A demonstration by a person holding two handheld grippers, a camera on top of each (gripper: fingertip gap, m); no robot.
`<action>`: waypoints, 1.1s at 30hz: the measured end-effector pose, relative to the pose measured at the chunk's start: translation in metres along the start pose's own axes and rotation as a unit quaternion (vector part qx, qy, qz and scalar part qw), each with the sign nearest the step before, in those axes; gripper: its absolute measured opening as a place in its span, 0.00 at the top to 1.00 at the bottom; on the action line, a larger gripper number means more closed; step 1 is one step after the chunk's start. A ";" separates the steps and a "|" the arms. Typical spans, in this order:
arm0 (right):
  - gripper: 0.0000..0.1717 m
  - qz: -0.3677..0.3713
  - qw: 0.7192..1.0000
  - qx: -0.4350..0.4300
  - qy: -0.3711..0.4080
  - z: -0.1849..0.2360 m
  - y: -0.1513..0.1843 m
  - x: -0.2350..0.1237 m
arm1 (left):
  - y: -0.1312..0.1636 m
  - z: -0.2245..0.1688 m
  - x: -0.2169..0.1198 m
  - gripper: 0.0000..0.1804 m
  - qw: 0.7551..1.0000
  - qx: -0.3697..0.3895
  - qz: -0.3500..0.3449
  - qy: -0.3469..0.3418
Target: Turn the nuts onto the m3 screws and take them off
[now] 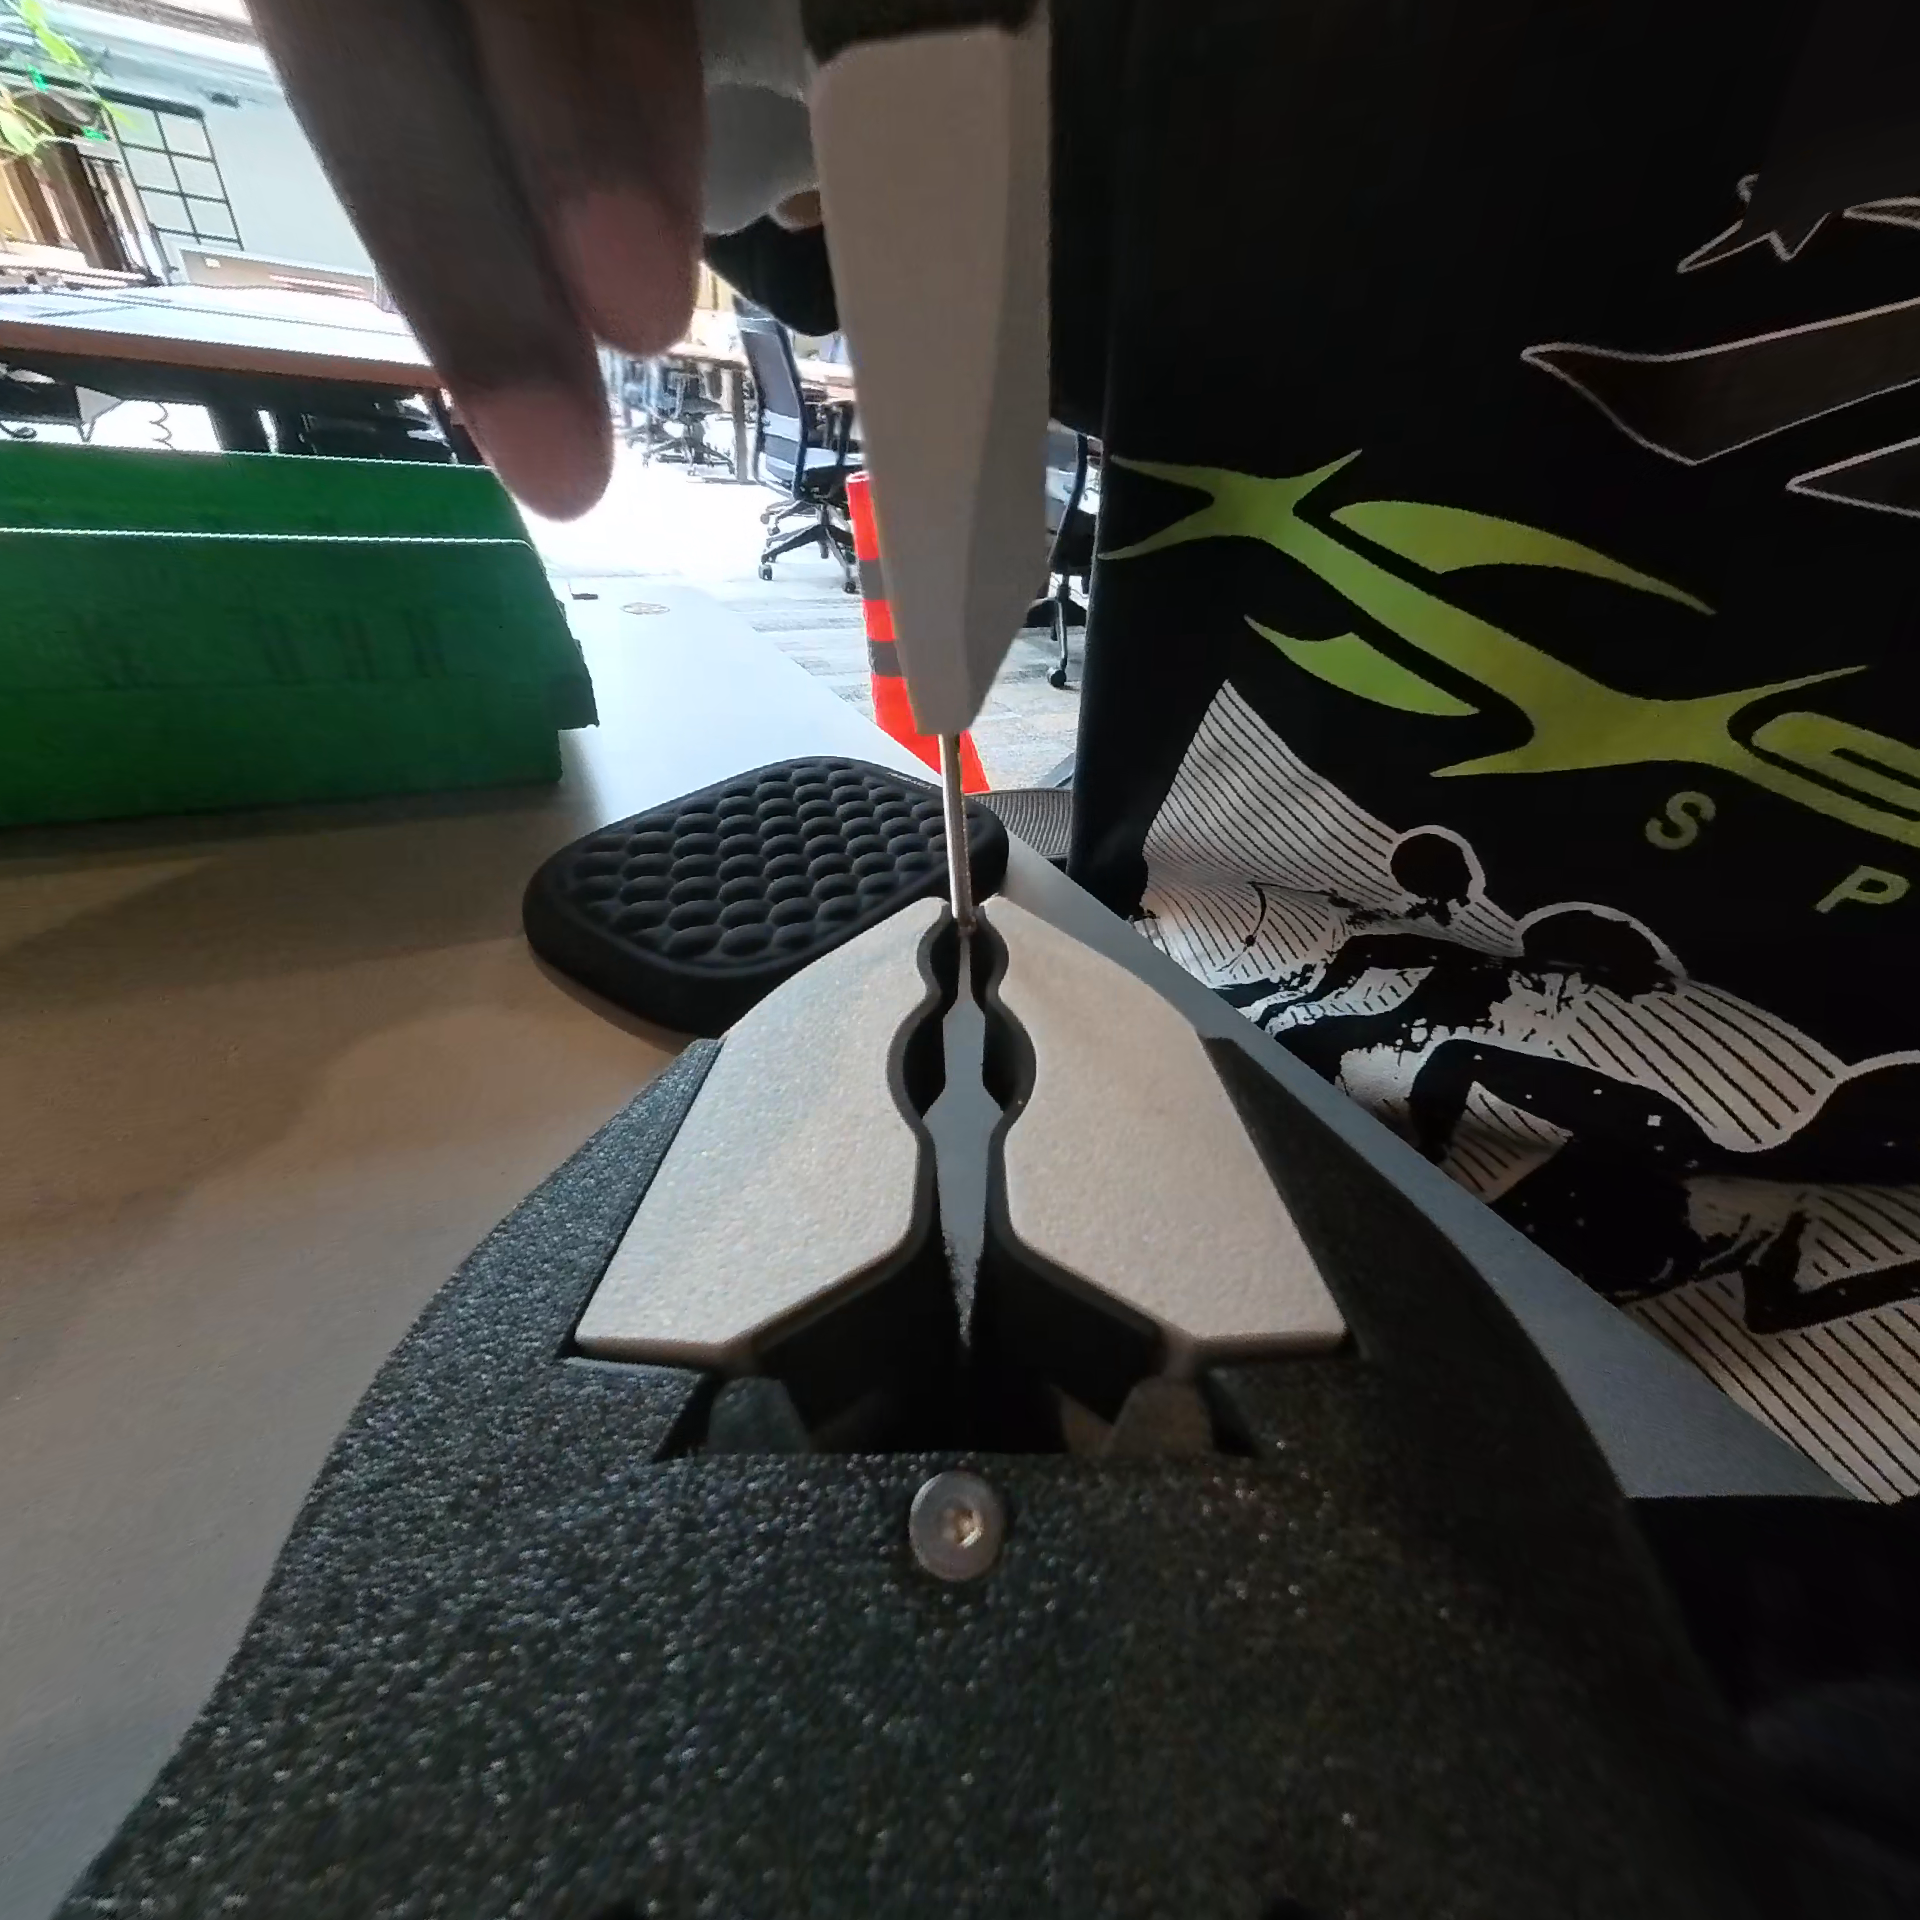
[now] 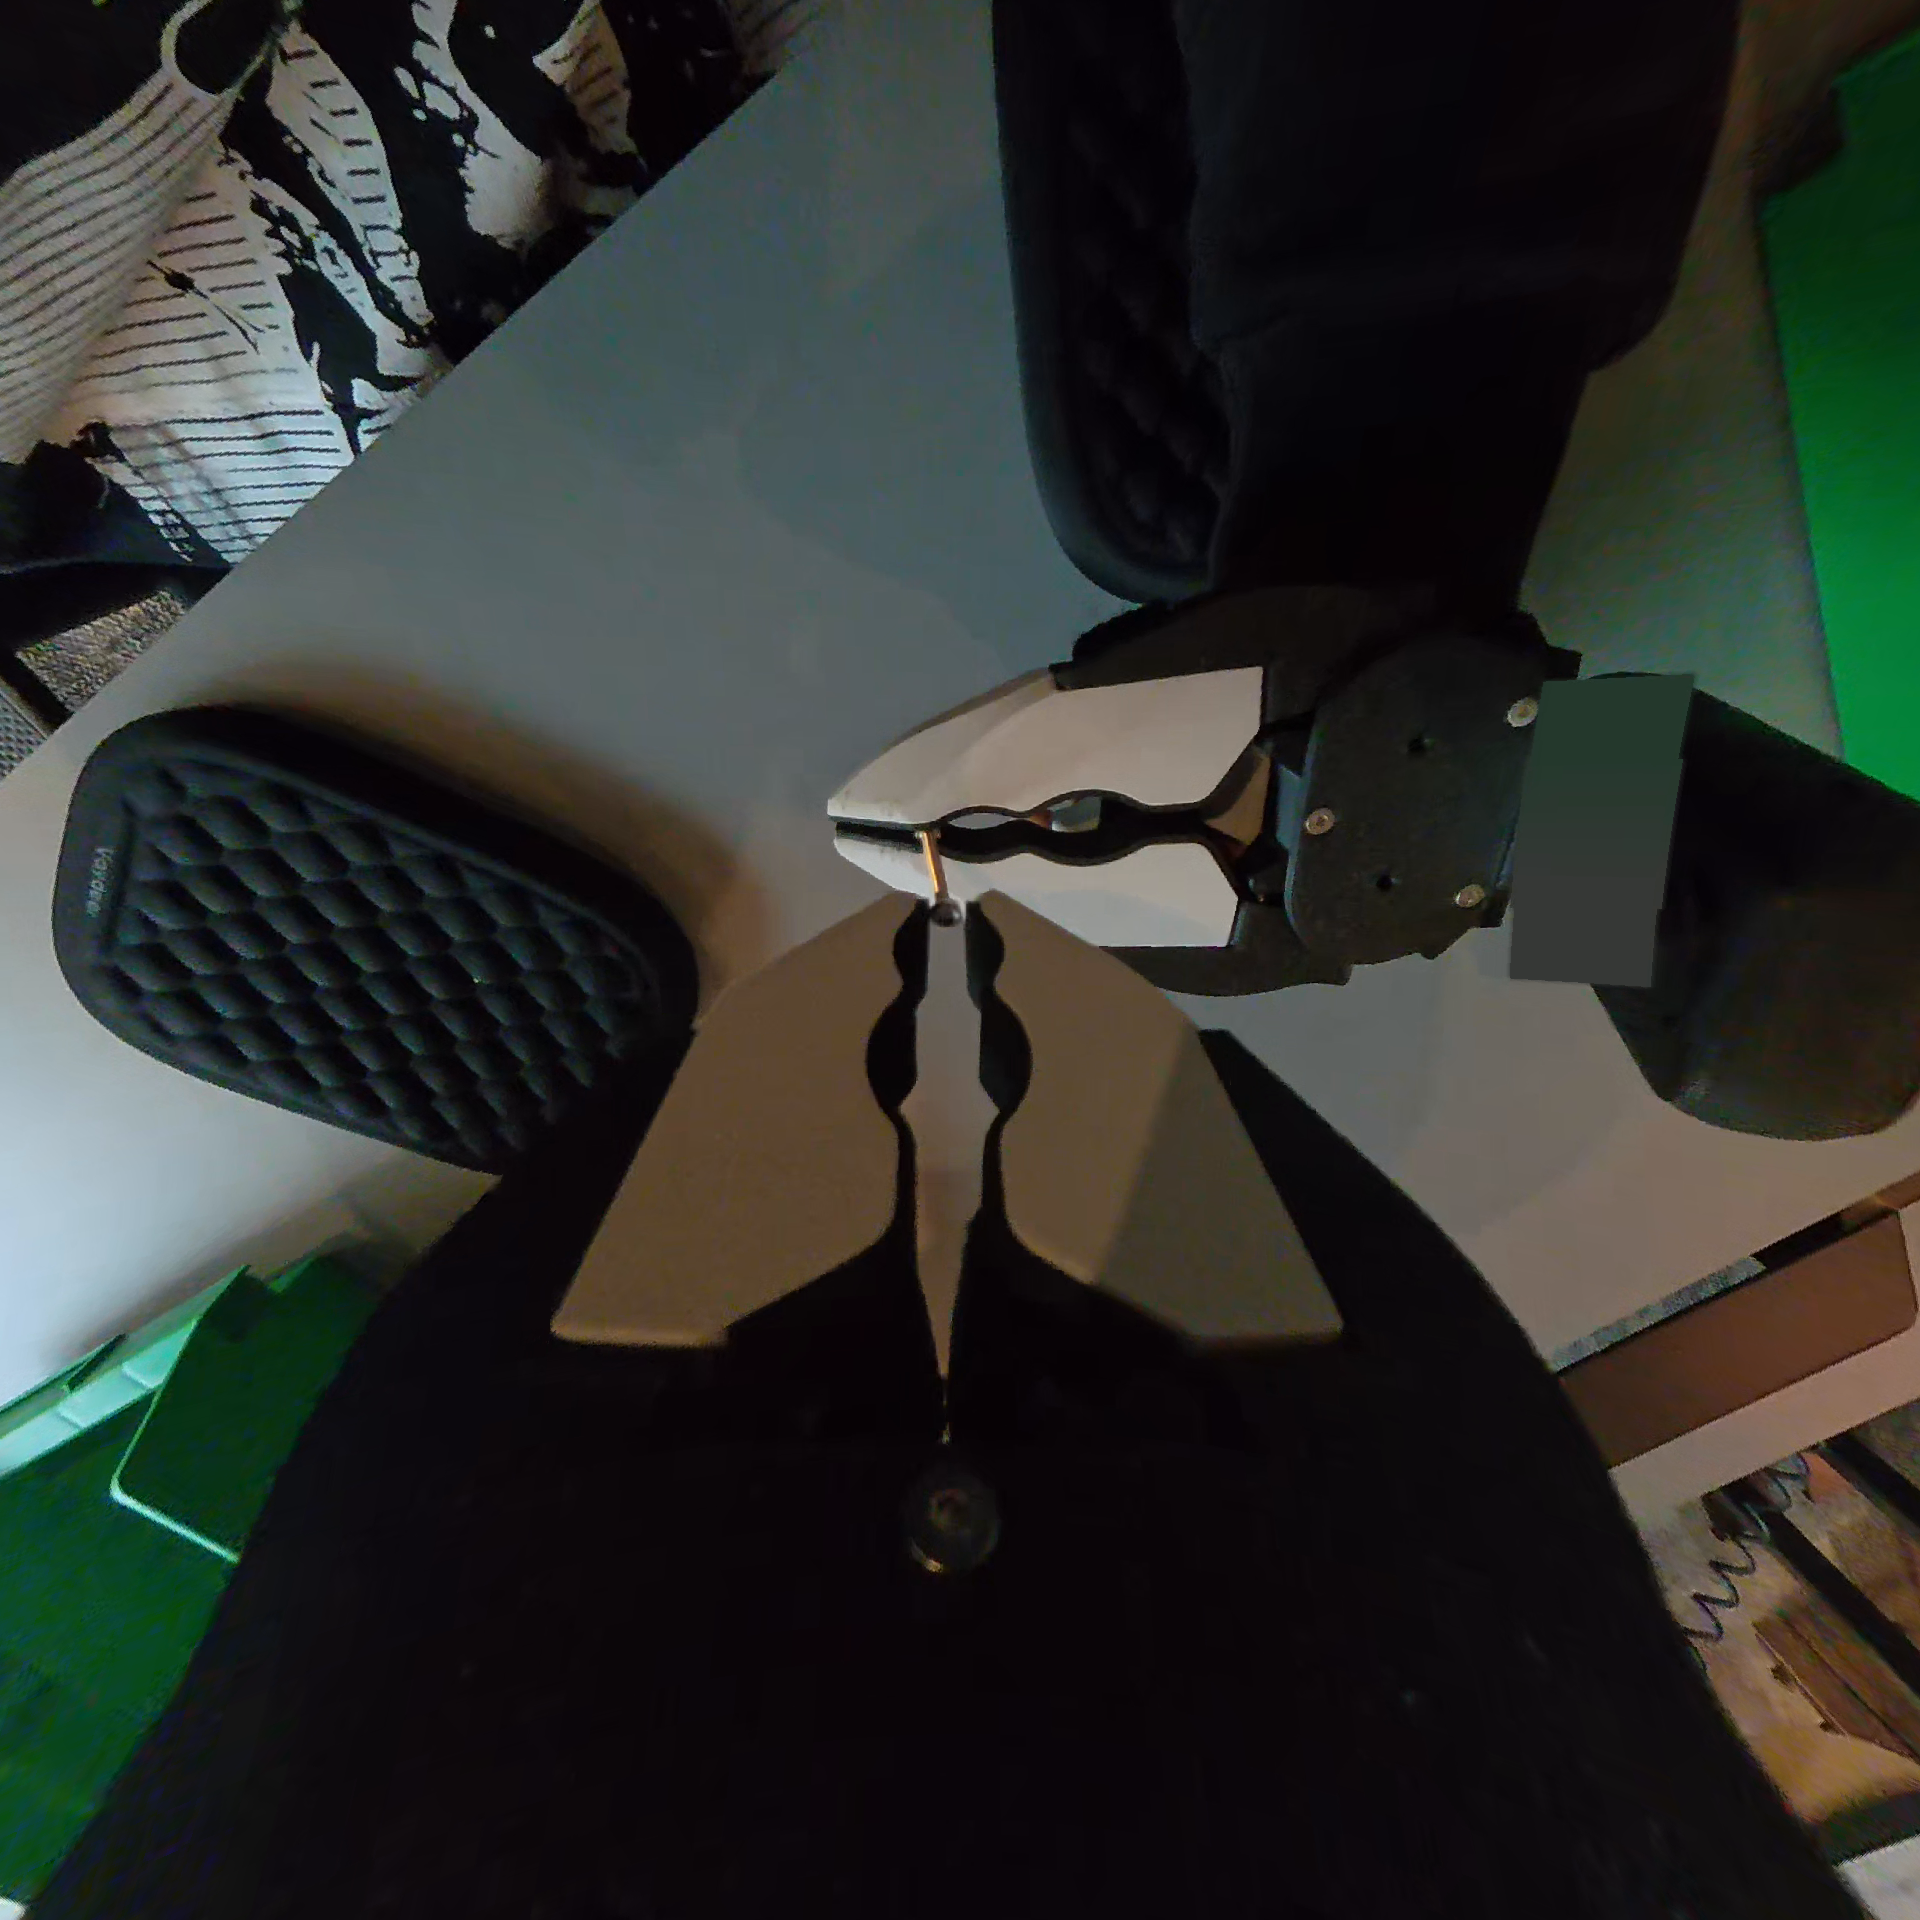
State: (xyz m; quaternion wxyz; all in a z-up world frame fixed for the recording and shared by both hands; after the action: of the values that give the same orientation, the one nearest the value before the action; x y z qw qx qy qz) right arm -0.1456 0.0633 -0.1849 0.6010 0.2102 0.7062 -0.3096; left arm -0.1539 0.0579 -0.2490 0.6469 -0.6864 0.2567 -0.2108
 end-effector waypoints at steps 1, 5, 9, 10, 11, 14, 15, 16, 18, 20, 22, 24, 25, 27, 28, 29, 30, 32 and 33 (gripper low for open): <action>0.97 -0.001 1.000 0.002 -0.001 0.000 0.000 0.000 | 0.000 0.000 0.000 1.00 1.000 0.000 -0.001 0.000; 0.98 -0.006 0.999 0.039 0.003 -0.001 0.001 -0.001 | -0.001 0.004 -0.001 1.00 1.000 -0.004 -0.006 -0.018; 0.98 0.034 0.989 0.138 0.044 -0.007 0.015 -0.003 | -0.003 0.020 -0.004 1.00 0.995 -0.016 -0.017 -0.102; 0.98 0.047 0.983 0.170 0.057 -0.009 0.021 -0.004 | -0.002 0.025 -0.005 1.00 0.991 -0.018 -0.017 -0.131; 0.98 0.053 0.976 0.202 0.065 -0.010 0.025 -0.004 | -0.002 0.030 -0.006 1.00 0.986 -0.019 -0.015 -0.163; 0.98 0.064 0.942 0.316 0.090 -0.011 0.038 -0.002 | 0.001 0.045 -0.009 1.00 0.967 -0.024 0.002 -0.252; 0.98 0.069 0.929 0.350 0.100 -0.011 0.043 -0.002 | 0.002 0.049 -0.010 1.00 0.960 -0.023 0.008 -0.278; 0.98 0.072 0.914 0.386 0.104 -0.009 0.047 -0.001 | 0.003 0.051 -0.011 1.00 0.954 -0.021 0.014 -0.297; 0.98 0.069 0.888 0.442 0.110 -0.006 0.053 0.000 | 0.004 0.056 -0.013 1.00 0.942 -0.012 0.025 -0.333; 0.97 0.057 0.867 0.480 0.117 -0.004 0.057 0.002 | 0.004 0.059 -0.016 1.00 0.934 -0.002 0.033 -0.357; 0.97 0.033 0.856 0.503 0.117 -0.003 0.056 0.002 | 0.005 0.059 -0.015 1.00 0.933 0.005 0.039 -0.359; 0.83 0.018 0.865 0.488 0.115 -0.003 0.054 -0.001 | 0.005 0.058 -0.014 1.00 0.936 0.006 0.040 -0.351; 0.82 0.011 0.879 0.461 0.119 -0.003 0.052 -0.004 | 0.005 0.058 -0.014 1.00 0.937 0.005 0.038 -0.348; 0.79 0.008 0.918 0.370 0.141 -0.005 0.051 -0.011 | 0.004 0.057 -0.014 1.00 0.939 0.002 0.031 -0.342; 0.78 0.005 0.940 0.311 0.143 -0.003 0.048 -0.013 | 0.004 0.057 -0.015 1.00 0.940 0.000 0.027 -0.340; 0.79 0.001 0.956 0.256 0.146 -0.002 0.045 -0.015 | 0.004 0.057 -0.015 1.00 0.942 -0.002 0.026 -0.336; 0.81 0.002 0.966 0.211 0.150 -0.002 0.043 -0.015 | 0.004 0.056 -0.014 1.00 0.943 -0.002 0.026 -0.332; 0.84 0.007 0.981 0.147 0.130 0.001 0.043 -0.011 | 0.004 0.056 -0.013 1.00 0.945 -0.001 0.027 -0.326; 0.87 0.007 0.984 0.129 0.125 0.001 0.044 -0.009 | 0.004 0.055 -0.013 1.00 0.945 -0.001 0.027 -0.325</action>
State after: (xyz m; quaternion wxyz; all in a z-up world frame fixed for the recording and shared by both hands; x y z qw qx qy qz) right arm -0.1138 0.0951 -0.1844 0.4777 0.3280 0.7285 -0.3654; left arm -0.1298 0.1090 -0.2563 0.7001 -0.7110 0.0517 0.0413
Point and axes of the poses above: each gripper's, where its closed fingertips meet, x out along the fingers, y out of its underside, z = x × y across the jaws, the point moved 3 cm from there along -x, back along the fingers, and after that the axes turned 2 degrees about x, right-handed, at the moved point
